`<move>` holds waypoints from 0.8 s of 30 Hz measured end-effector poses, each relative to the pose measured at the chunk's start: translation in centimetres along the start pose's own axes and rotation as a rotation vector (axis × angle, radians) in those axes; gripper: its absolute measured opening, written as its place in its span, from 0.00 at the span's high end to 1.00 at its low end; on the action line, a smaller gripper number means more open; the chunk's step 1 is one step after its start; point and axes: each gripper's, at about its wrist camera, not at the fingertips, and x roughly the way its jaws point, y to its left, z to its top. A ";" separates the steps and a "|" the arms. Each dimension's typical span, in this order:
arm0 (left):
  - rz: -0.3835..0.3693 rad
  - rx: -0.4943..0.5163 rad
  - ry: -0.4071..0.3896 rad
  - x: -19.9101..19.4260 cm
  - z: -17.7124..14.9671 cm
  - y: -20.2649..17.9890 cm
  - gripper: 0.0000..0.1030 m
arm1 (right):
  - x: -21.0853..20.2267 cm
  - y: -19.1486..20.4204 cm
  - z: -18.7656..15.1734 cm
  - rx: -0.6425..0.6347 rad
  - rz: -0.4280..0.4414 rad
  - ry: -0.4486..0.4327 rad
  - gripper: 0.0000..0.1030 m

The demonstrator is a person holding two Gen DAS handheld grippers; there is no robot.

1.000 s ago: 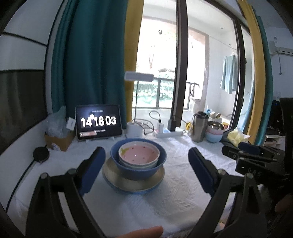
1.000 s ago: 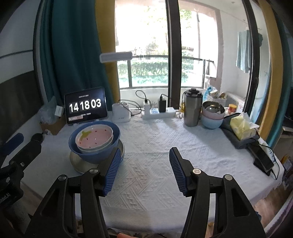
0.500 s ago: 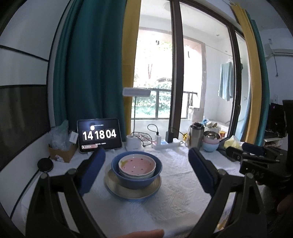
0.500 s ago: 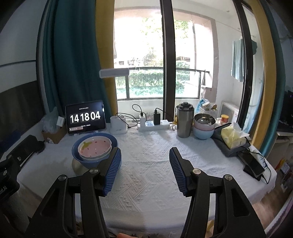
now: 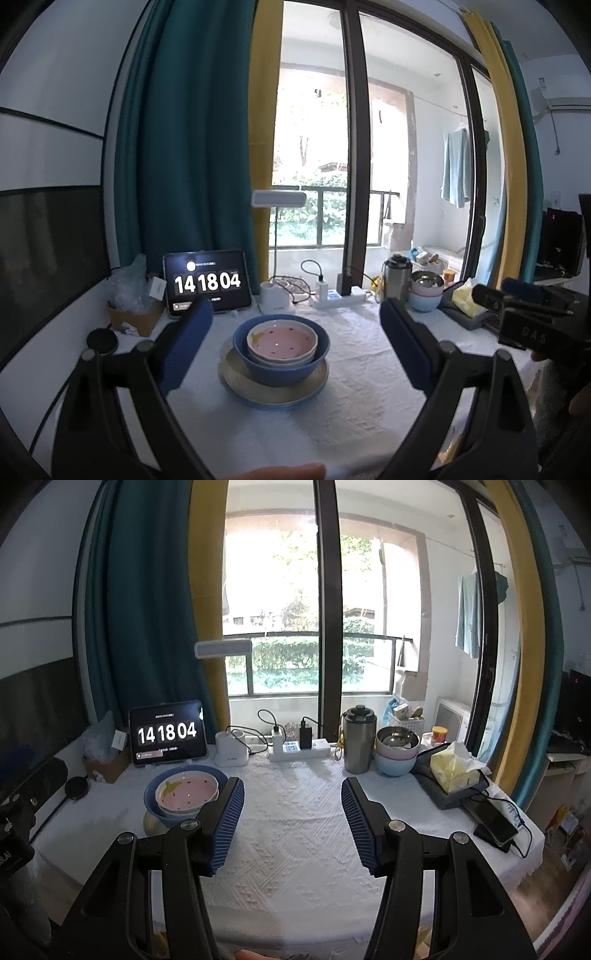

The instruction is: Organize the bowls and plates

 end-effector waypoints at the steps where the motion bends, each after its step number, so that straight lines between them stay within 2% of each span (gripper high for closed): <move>1: 0.003 -0.001 0.000 0.0 0.0 0.1 0.10 | 0.0 0.0 0.0 0.000 -0.001 -0.001 0.44; 24: 0.035 -0.042 0.018 0.1 -0.4 1.4 0.10 | 0.4 -0.1 -0.1 0.005 -0.013 0.009 0.44</move>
